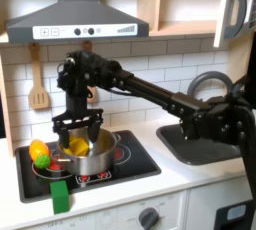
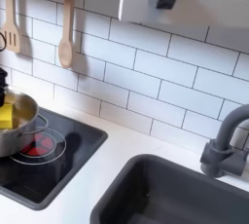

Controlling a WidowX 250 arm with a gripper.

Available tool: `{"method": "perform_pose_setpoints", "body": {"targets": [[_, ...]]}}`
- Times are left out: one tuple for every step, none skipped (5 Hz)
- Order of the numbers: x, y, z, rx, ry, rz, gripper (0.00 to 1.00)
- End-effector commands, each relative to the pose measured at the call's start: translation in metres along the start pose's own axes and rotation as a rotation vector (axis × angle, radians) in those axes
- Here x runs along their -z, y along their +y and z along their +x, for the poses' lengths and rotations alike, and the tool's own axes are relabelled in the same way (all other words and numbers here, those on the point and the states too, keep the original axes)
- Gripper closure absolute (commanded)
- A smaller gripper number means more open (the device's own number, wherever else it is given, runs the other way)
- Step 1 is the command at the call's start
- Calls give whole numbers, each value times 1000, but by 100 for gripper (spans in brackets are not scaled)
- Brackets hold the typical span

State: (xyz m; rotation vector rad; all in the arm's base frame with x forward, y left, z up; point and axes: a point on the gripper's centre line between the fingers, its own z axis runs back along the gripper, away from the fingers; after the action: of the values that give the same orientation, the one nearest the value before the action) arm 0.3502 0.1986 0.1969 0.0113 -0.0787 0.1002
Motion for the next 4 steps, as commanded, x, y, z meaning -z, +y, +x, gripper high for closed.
{"method": "perform_pose_setpoints", "body": {"targets": [[-23,17,-24,-5,-17,30,0],[-23,22,-34,-13,-1,37,0],[-21,36,-46,-45,14,48,0],[-22,40,-51,-42,16,58,0]]}}
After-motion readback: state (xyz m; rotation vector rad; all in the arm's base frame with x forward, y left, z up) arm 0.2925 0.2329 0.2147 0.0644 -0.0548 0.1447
